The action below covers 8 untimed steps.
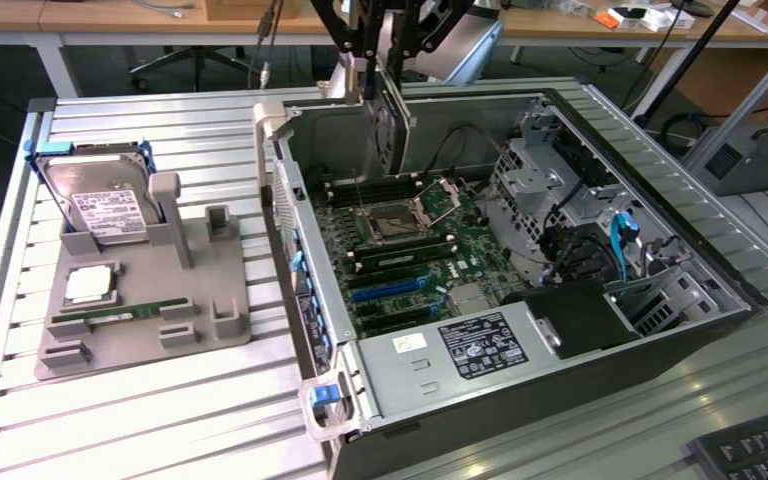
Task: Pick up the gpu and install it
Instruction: 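Pick up the gpu and move the gpu toward the slot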
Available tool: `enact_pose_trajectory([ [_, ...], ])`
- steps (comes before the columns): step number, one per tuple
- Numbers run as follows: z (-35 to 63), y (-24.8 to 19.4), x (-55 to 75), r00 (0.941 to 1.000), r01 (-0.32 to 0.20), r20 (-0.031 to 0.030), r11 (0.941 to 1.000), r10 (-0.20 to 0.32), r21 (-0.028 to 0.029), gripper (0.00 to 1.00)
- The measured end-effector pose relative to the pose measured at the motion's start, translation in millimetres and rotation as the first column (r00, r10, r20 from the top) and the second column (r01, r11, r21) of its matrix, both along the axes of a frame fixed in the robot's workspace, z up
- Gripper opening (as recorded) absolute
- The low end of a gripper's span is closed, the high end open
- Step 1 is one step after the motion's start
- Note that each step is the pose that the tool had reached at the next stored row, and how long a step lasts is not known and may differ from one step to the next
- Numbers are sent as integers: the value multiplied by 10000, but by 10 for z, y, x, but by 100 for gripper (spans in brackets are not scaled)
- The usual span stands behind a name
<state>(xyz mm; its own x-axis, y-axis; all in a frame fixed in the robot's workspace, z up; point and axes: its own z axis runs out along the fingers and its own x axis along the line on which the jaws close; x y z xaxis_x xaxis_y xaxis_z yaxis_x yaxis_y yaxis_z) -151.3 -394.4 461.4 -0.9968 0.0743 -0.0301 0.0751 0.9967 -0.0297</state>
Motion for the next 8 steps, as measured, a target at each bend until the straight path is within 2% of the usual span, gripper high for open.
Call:
enact_pose_trajectory([
  [8,-14,0,64,10000,-1,0,10000,1,-38,27],
])
